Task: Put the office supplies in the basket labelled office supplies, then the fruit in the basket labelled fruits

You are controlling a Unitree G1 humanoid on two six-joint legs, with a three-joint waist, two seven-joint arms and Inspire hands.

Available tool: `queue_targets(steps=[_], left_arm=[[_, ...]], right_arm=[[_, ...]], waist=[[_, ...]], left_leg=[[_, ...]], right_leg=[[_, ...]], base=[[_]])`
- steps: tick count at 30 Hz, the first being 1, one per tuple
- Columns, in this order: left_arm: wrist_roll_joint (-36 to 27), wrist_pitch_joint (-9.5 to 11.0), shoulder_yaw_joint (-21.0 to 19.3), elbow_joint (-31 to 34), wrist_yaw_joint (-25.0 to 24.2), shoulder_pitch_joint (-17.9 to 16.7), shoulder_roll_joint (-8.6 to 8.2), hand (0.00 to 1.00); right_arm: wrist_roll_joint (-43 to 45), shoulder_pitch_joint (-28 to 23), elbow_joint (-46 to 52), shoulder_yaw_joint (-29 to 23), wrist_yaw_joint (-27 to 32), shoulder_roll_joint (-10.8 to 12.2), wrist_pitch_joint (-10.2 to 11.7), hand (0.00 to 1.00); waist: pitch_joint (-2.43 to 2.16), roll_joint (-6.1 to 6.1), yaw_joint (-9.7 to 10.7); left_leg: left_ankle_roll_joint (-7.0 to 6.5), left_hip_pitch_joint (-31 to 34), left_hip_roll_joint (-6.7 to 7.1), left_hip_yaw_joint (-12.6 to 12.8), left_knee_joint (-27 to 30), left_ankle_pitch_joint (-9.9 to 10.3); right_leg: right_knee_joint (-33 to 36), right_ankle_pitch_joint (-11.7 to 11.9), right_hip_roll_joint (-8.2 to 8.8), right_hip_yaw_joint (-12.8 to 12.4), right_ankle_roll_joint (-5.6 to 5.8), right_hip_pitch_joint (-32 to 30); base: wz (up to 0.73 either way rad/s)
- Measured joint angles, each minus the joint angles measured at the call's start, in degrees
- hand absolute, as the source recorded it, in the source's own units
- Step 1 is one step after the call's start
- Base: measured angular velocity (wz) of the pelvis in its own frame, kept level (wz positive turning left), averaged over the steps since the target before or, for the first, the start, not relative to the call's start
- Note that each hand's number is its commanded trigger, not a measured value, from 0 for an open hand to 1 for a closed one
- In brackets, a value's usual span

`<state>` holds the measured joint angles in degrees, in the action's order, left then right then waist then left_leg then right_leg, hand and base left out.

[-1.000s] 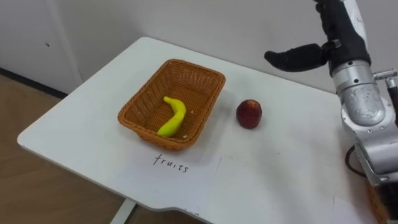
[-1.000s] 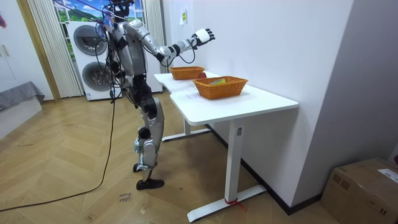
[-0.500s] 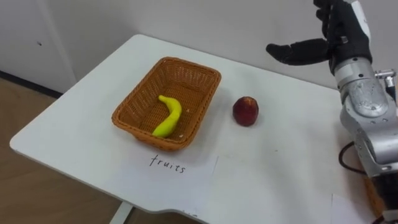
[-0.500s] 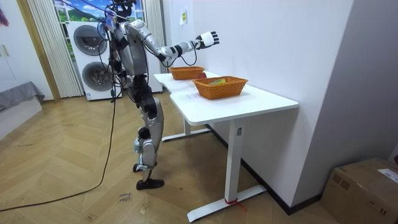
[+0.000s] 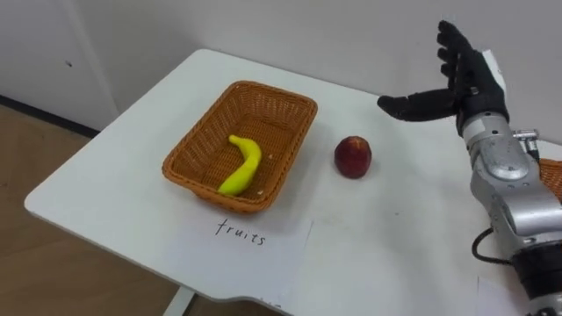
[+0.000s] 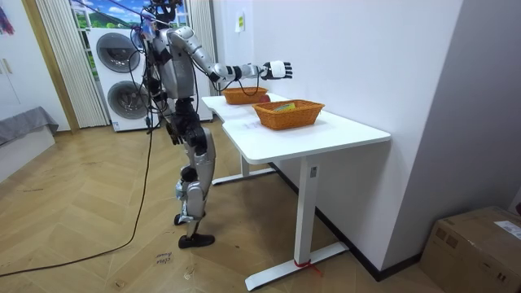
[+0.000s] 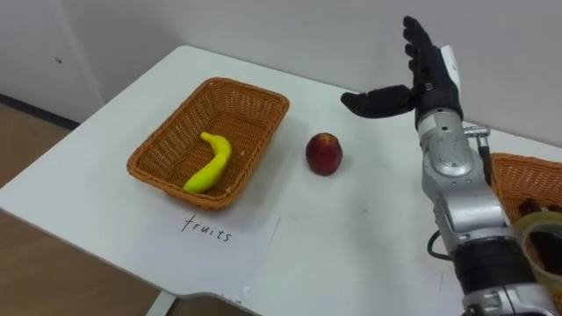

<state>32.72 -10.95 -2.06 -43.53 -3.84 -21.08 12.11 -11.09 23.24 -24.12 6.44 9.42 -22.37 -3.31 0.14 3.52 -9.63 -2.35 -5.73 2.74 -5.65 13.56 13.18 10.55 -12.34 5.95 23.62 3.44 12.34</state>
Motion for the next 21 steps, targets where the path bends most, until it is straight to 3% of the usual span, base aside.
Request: queue_targets(steps=[10, 18, 21], left_arm=[[-0.54, 0.00, 0.30, -0.36, -0.24, -0.77, -0.03, 0.00], [-0.61, 0.04, 1.27, -0.35, -0.83, -3.91, -0.07, 0.00], [-0.48, 0.07, 1.79, 0.65, -1.48, -5.64, -0.03, 0.00]], right_arm=[[-1.48, -3.32, -3.11, 3.70, -1.31, 0.01, -0.34, 0.00], [-0.78, -4.82, -6.67, 3.70, -3.50, -0.01, -0.49, 0.00], [1.56, -4.91, -6.53, 3.78, -4.46, 0.00, -0.49, 0.00]], waist=[[0.07, -0.11, -0.24], [0.14, -1.25, -0.03], [-0.25, -1.75, 0.06]], left_leg=[[0.02, 0.00, 0.13, -1.02, 0.28, 0.01], [0.03, 0.15, 0.56, -1.31, 1.23, 0.04], [0.07, 0.17, 0.58, -1.22, 1.36, 0.00]], right_leg=[[-0.02, 0.00, 0.03, 1.65, 0.01, 1.00], [0.06, -0.01, 0.07, 1.71, 0.01, 1.36], [0.11, 0.00, 0.09, 1.69, 0.00, 1.40]], base=[[0.07], [0.01], [0.00]])
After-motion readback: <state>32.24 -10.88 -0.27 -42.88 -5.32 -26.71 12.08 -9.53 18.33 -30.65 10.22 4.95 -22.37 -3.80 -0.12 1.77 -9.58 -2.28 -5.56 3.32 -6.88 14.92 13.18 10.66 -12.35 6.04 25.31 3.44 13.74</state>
